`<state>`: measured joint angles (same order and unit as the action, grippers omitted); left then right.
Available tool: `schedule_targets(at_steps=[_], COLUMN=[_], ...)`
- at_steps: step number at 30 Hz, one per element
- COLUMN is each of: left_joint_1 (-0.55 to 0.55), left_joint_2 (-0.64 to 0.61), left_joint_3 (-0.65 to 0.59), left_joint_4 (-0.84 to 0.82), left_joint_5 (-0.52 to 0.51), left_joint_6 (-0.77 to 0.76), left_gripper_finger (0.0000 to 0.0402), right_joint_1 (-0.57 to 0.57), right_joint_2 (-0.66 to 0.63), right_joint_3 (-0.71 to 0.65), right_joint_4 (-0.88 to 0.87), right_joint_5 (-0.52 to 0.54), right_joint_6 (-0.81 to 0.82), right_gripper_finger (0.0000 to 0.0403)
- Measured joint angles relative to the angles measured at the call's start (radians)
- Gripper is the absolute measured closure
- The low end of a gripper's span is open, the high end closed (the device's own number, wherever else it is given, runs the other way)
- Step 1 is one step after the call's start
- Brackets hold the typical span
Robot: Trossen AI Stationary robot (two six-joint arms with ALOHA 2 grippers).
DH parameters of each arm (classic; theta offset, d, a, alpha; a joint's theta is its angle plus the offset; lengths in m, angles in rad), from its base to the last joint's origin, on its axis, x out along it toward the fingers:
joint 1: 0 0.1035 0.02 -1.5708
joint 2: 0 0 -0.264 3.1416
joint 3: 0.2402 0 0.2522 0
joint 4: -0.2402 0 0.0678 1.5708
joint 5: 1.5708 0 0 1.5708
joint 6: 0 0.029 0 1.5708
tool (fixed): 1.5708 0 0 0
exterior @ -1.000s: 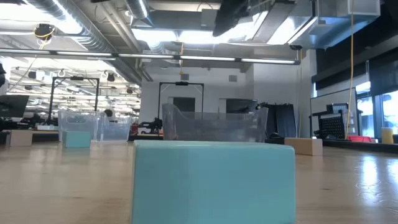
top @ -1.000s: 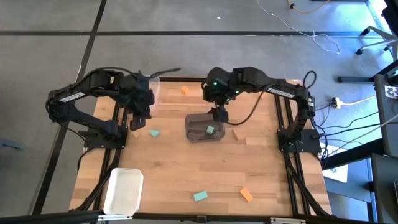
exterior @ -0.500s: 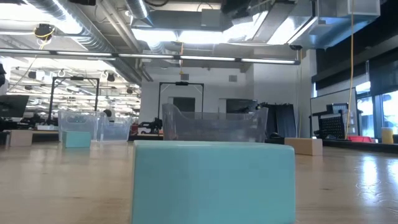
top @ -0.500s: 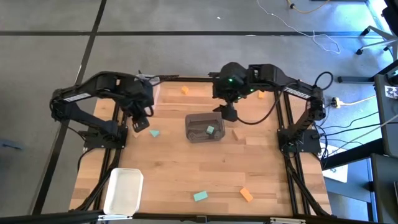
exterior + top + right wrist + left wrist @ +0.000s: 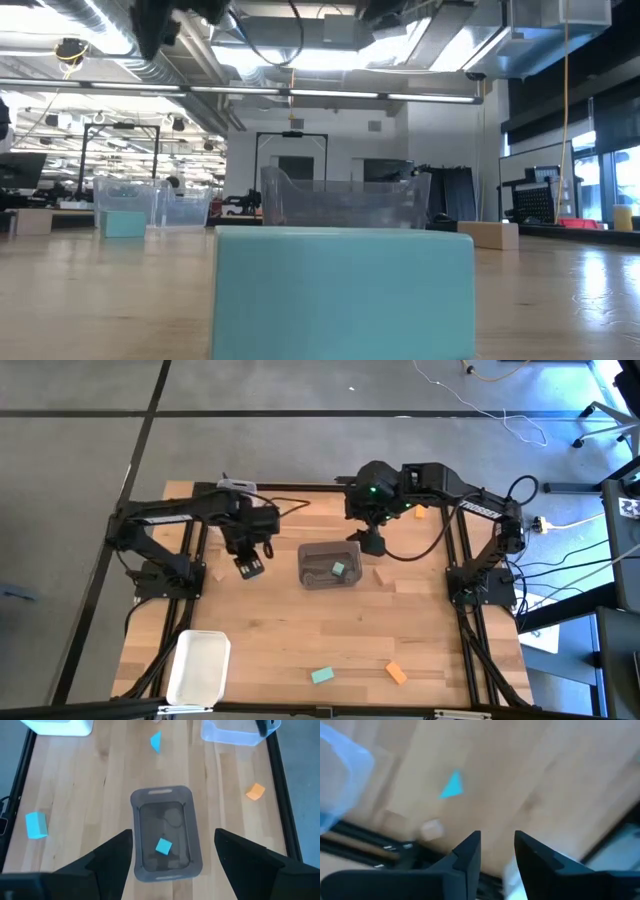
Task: Sort & place blocks by color
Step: Put the top light blue block into the black transparent bin
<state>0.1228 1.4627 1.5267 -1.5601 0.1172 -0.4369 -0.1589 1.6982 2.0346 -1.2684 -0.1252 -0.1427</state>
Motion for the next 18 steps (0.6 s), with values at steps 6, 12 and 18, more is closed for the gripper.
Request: schedule_targets(at_steps=[6,12,18], left_joint_1=[0.000,0.003,0.003], left_joint_2=[0.059,0.080,0.091], left_joint_3=[-0.091,-0.226,-0.360], left_joint_4=[0.047,0.219,0.315], left_joint_5=[-0.127,-0.154,-0.154], left_joint_6=[-0.027,-0.088,-0.114], left_gripper_finger=[0.0290,0.0290,0.0290], right_joint_1=[0.007,0.033,0.053], right_joint_2=[-0.054,-0.152,-0.242], right_joint_3=[0.000,0.000,0.000], right_joint_4=[-0.030,-0.032,-0.021], right_joint_5=[-0.004,-0.007,-0.008], right_joint_6=[-0.023,-0.022,-0.019], right_gripper_finger=[0.0122,0.0122,0.0122])
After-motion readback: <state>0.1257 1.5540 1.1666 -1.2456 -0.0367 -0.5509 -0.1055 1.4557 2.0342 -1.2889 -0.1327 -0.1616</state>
